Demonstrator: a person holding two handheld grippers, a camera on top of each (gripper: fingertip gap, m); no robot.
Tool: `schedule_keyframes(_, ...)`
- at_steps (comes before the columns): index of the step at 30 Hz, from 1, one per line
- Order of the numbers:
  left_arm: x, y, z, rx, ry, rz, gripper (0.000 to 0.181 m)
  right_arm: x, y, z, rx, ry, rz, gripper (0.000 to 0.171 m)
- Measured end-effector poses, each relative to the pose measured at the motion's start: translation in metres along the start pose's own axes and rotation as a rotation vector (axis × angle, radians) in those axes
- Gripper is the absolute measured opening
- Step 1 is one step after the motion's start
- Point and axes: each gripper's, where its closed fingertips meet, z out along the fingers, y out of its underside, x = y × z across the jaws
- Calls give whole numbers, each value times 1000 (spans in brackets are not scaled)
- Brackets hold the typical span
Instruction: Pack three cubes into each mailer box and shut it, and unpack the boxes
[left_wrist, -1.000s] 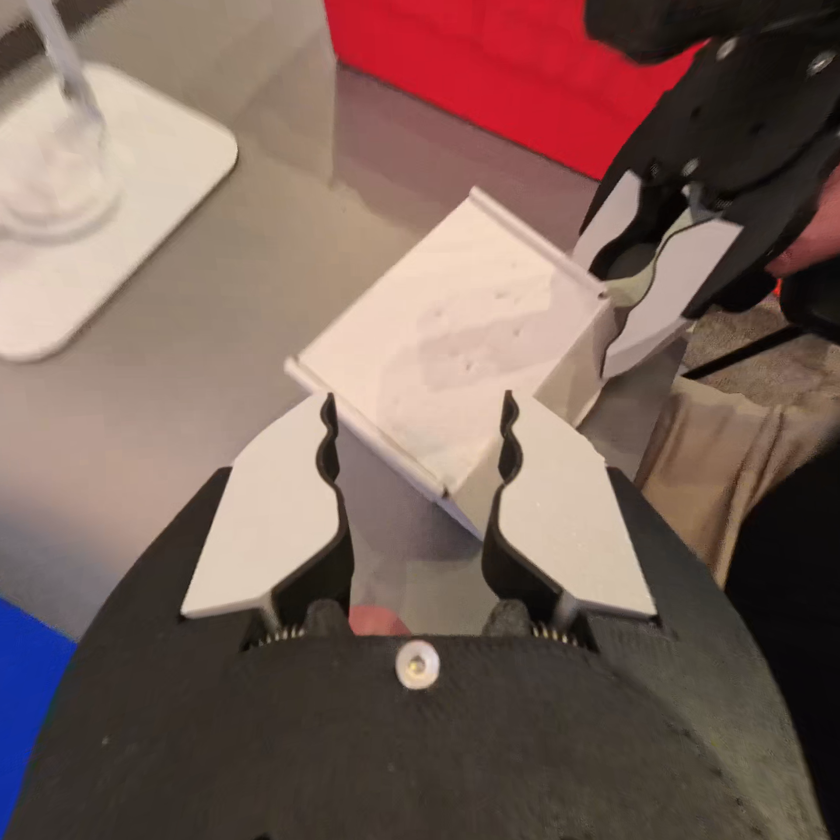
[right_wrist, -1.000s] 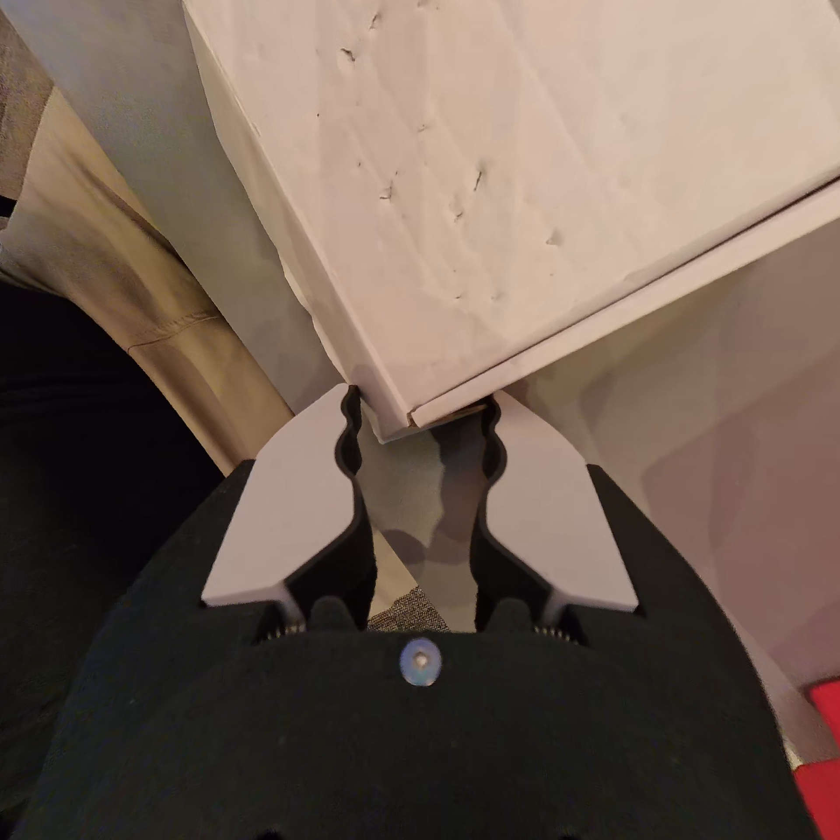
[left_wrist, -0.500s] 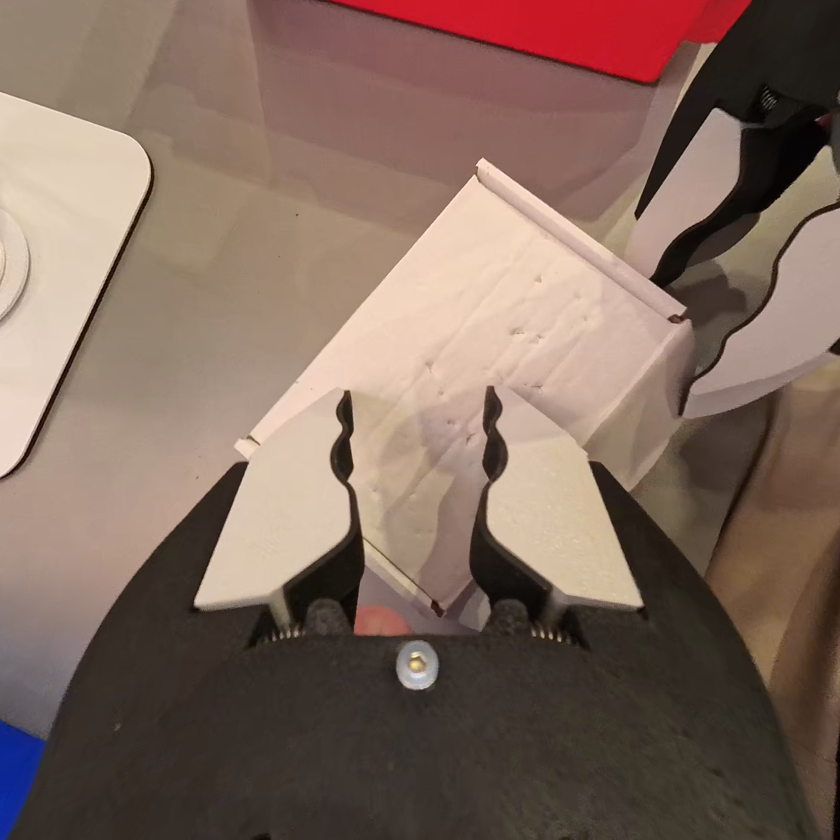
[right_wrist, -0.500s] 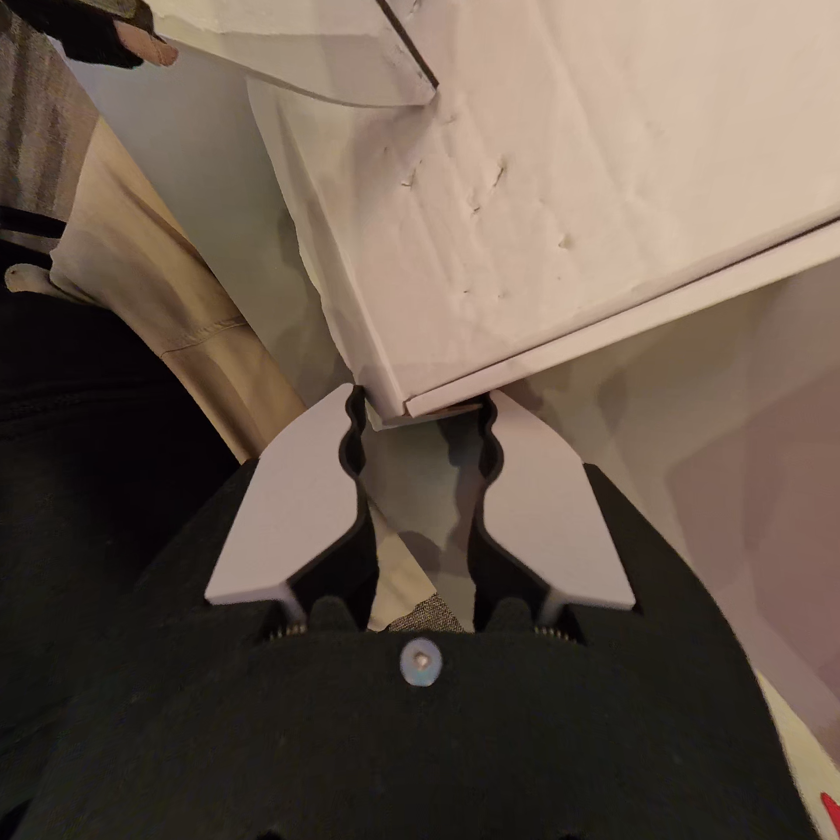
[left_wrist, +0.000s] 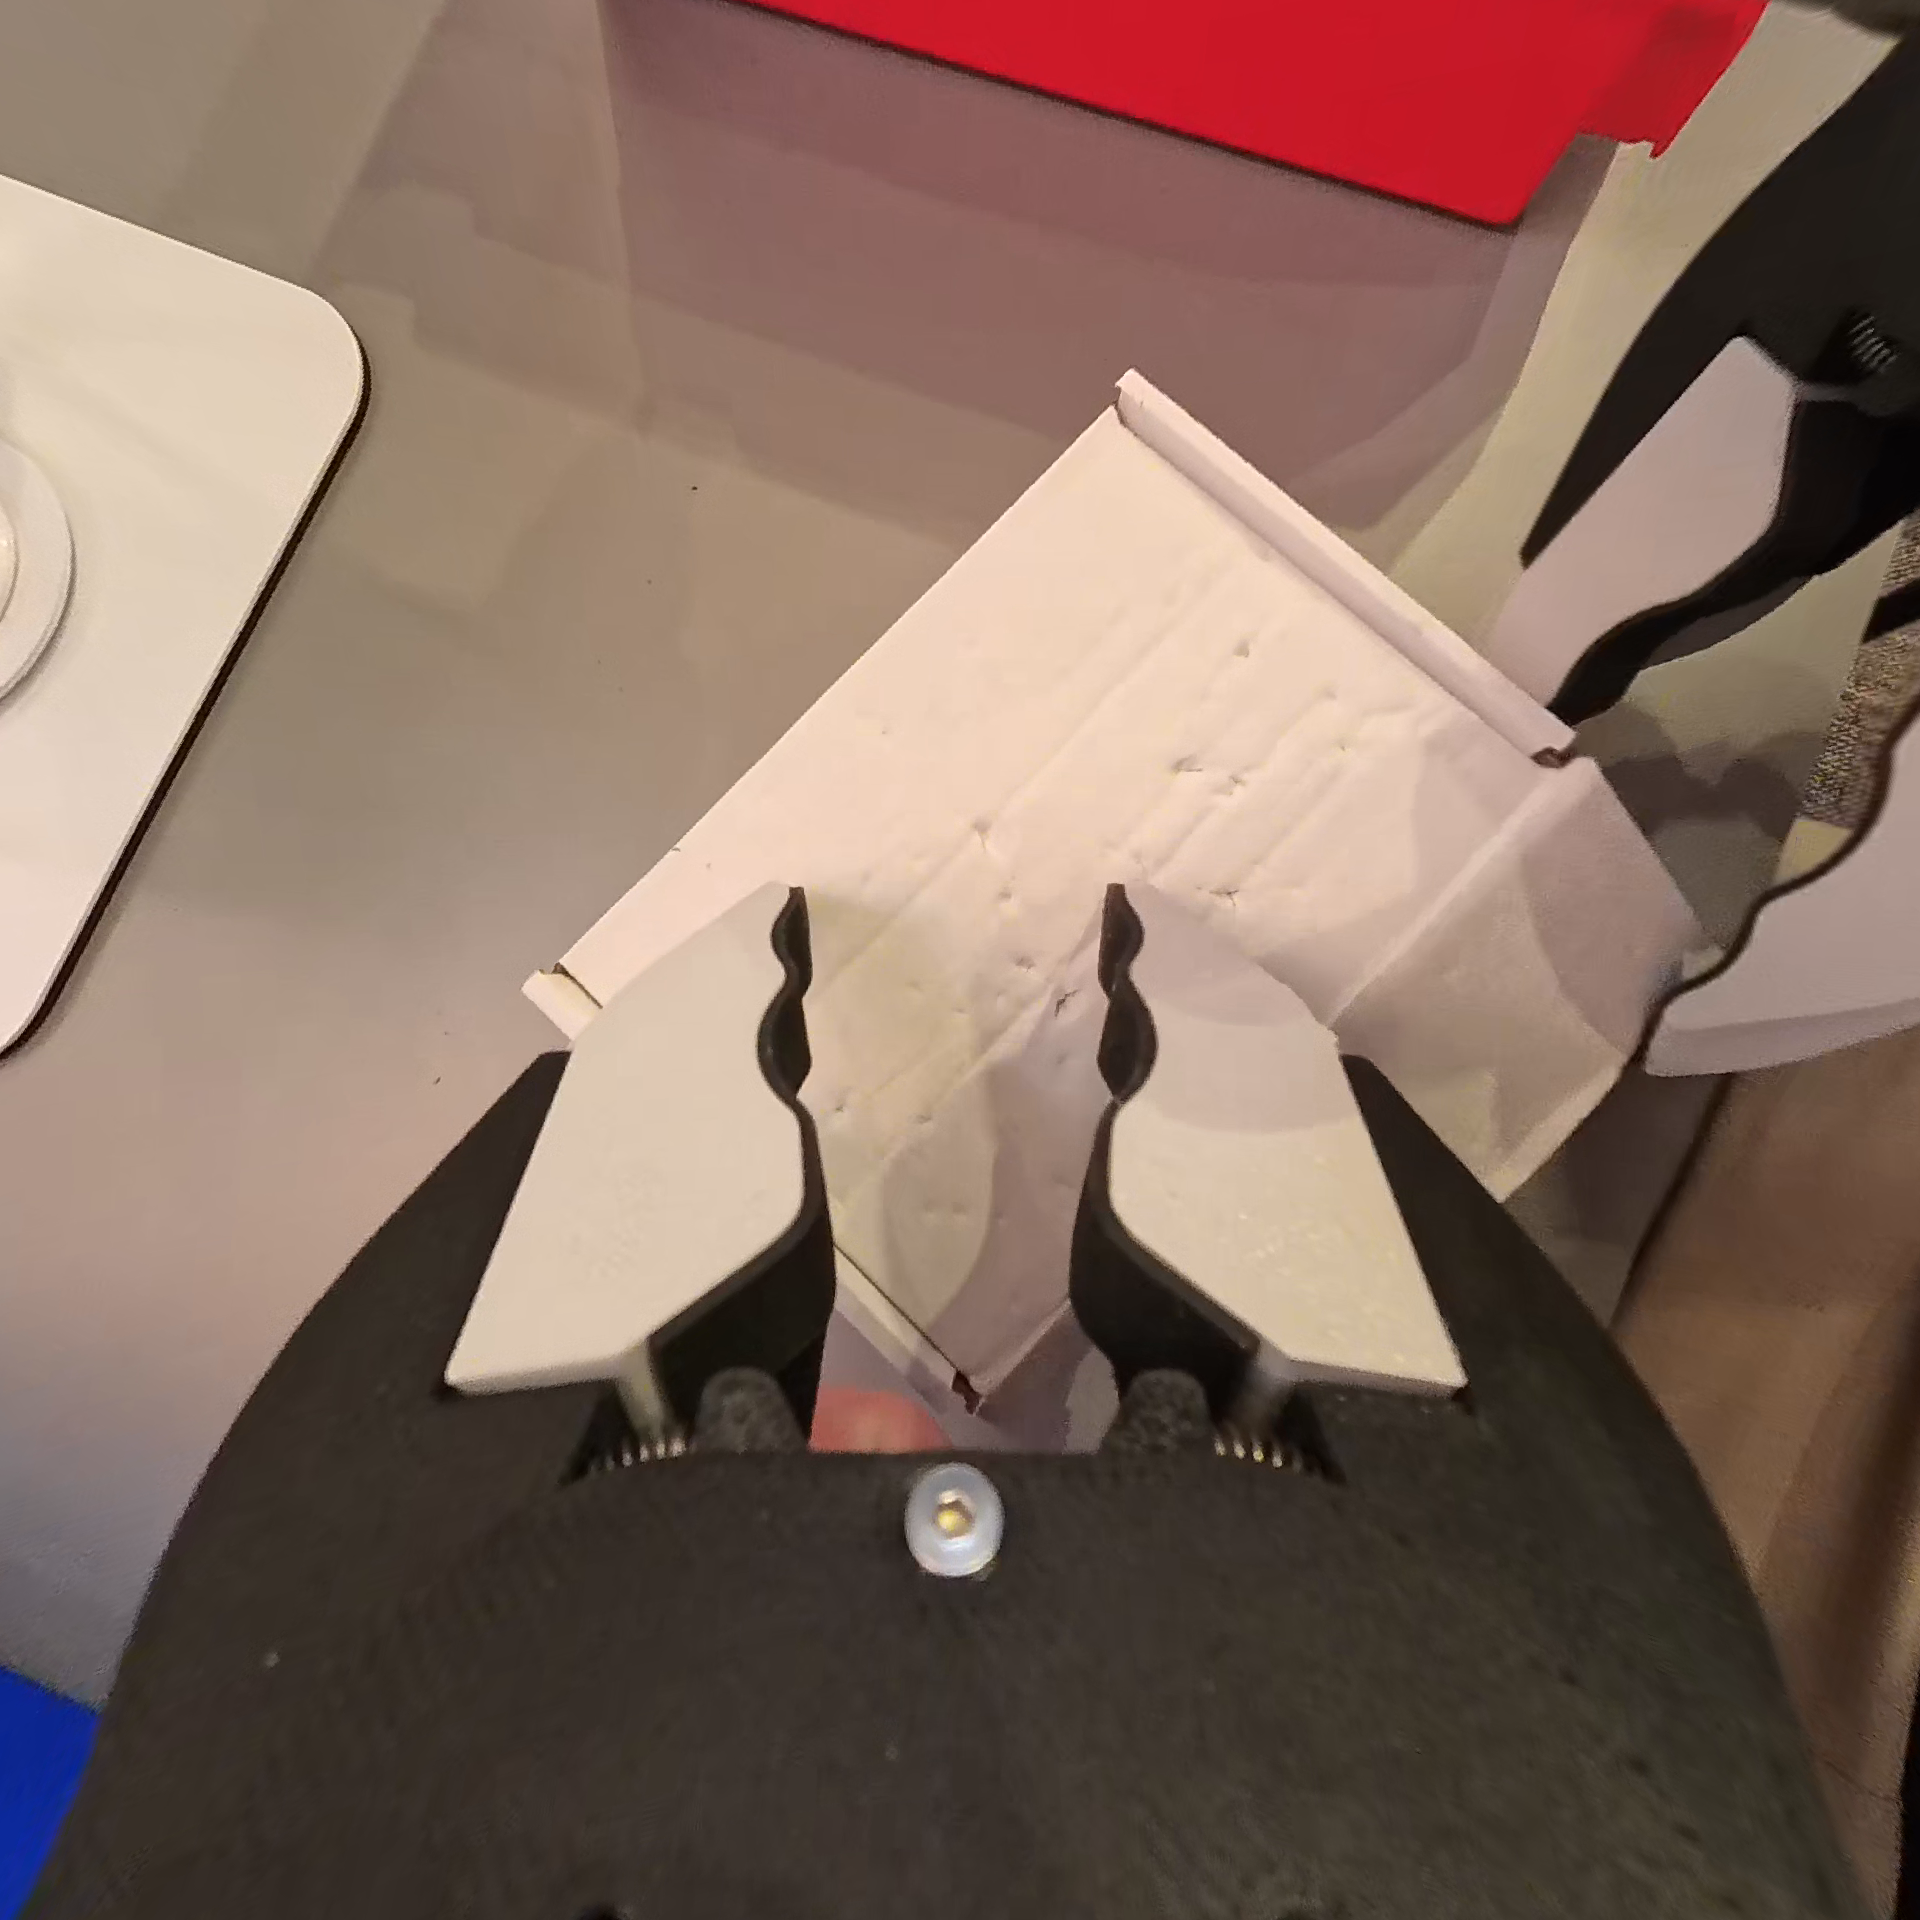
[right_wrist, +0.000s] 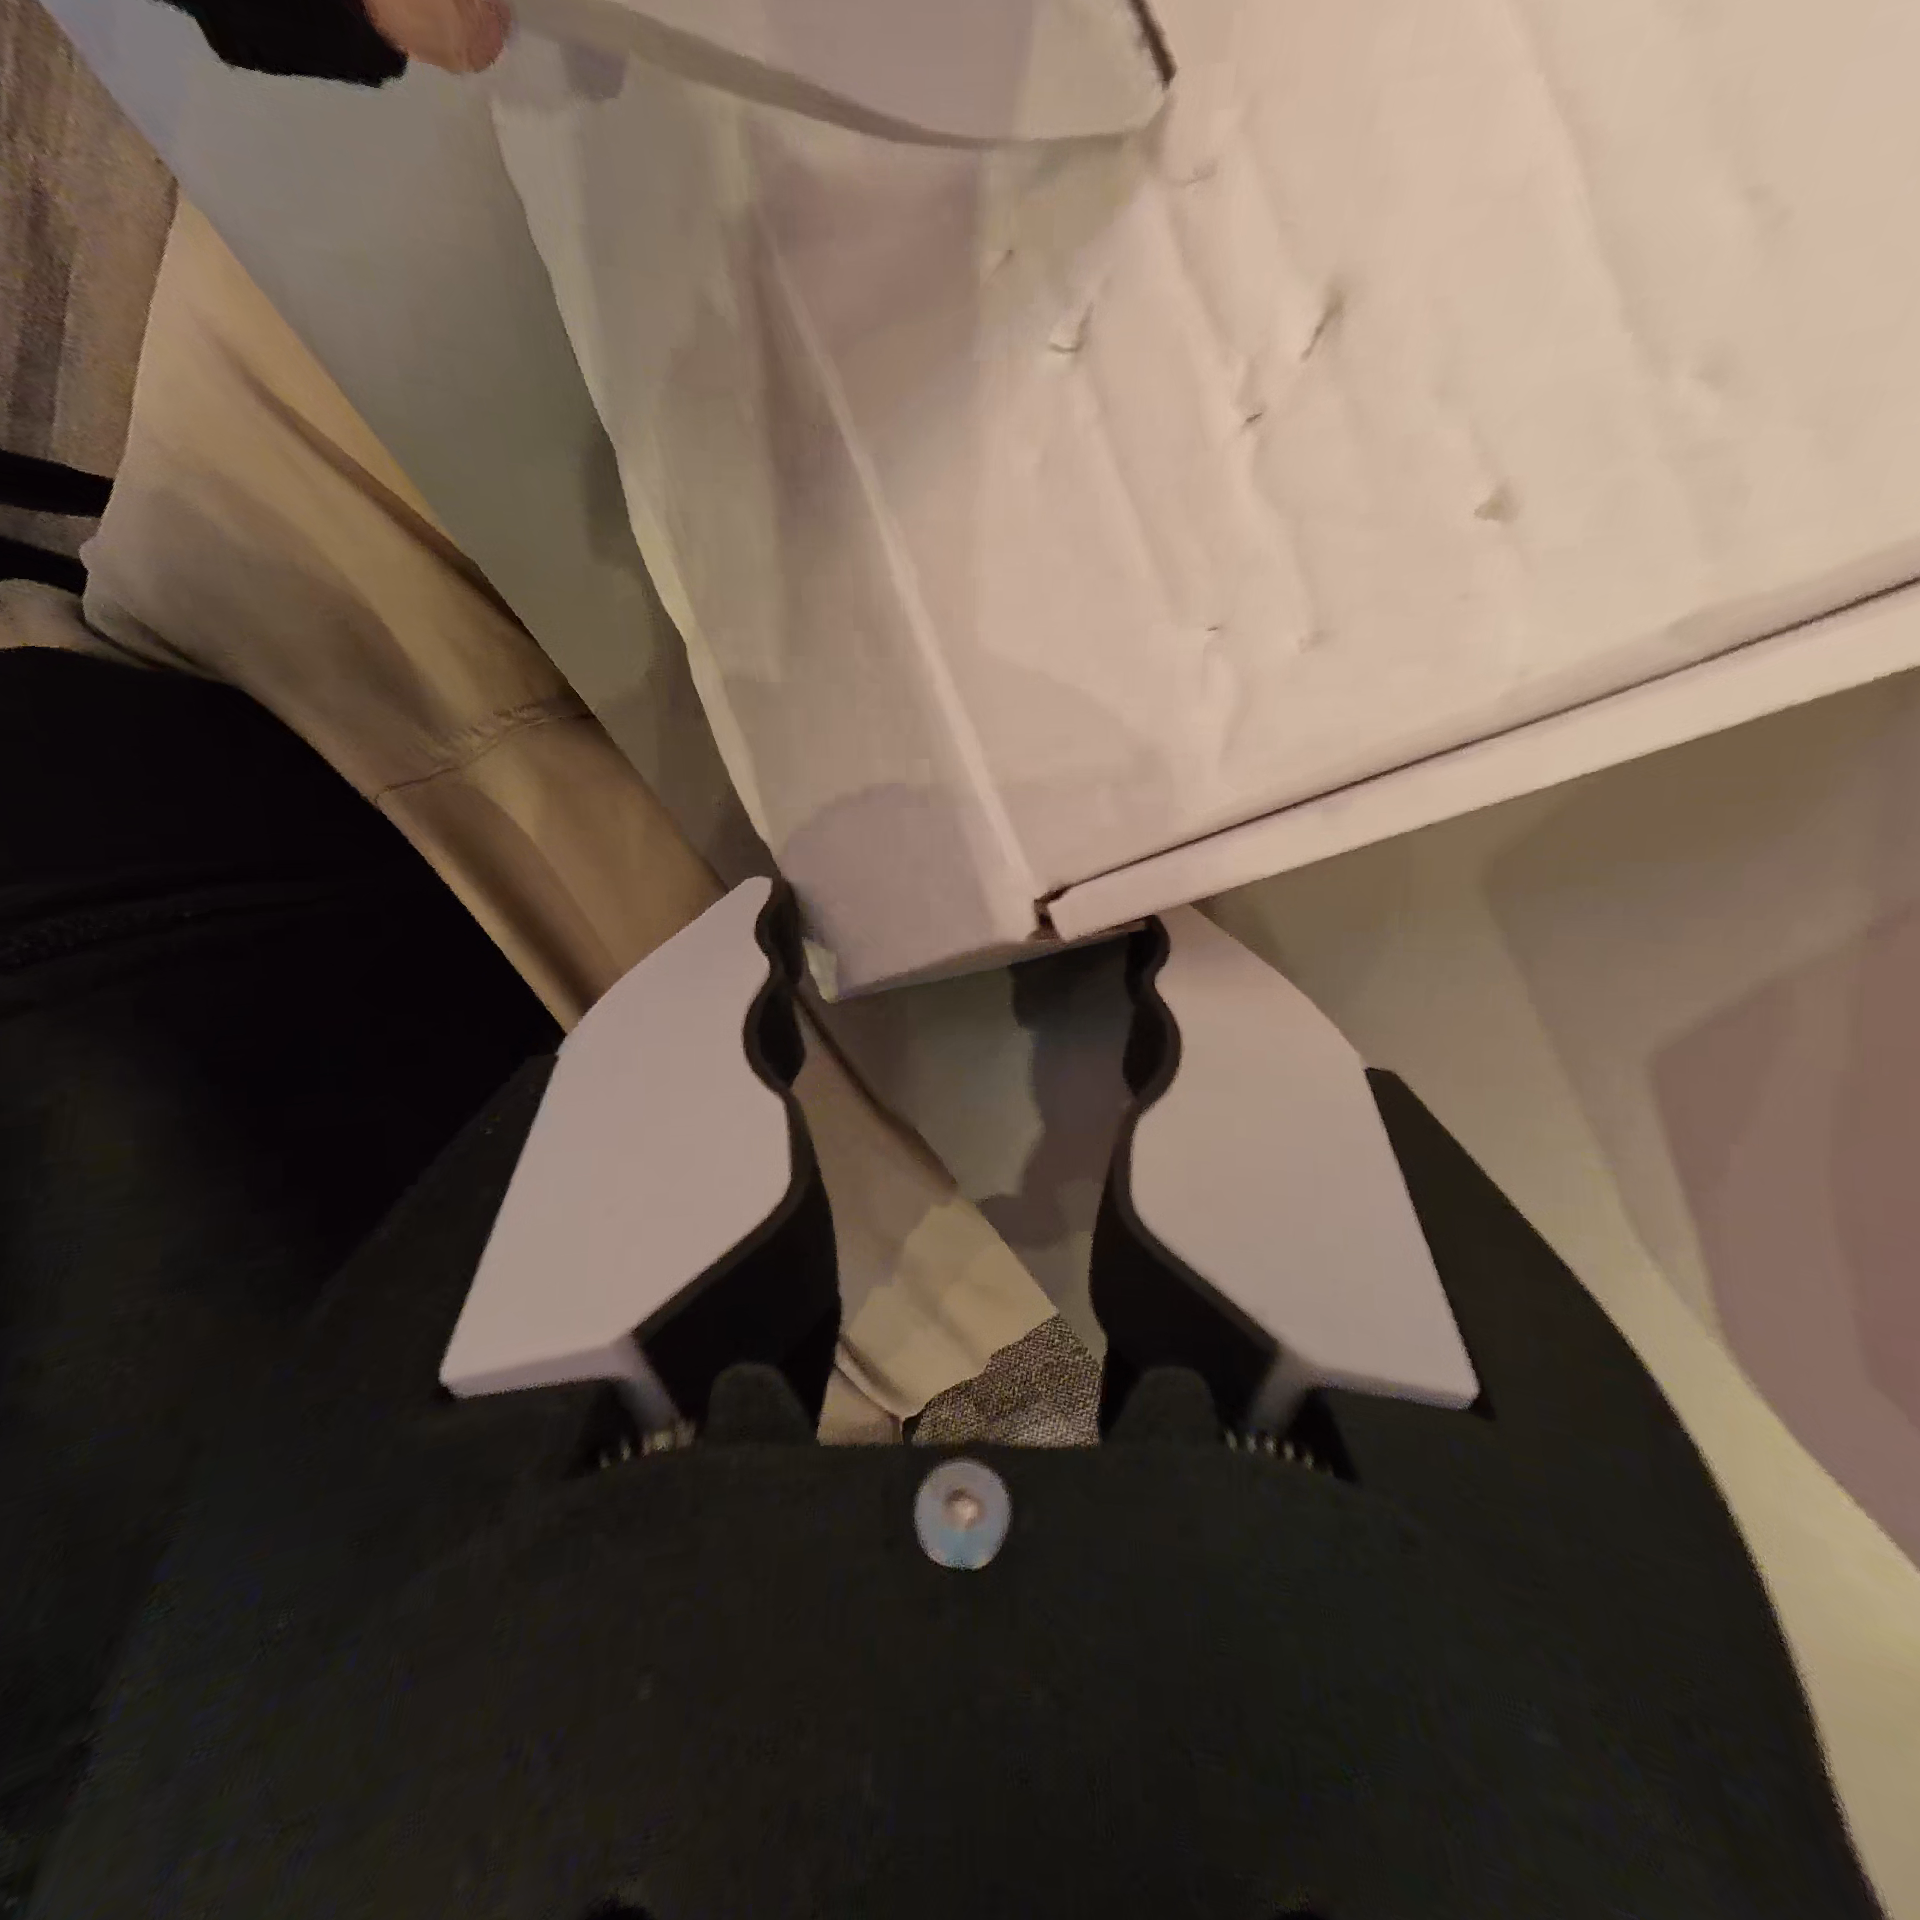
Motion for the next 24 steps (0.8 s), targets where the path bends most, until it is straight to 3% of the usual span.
schedule_keyframes(1,0,0,0,-1,1,-1,54,0,0,0,0,4,-1,60)
schedule_keyframes(24,0,0,-1,-5,2,-14,52,-16,2,6,-57,-49,-45,62)
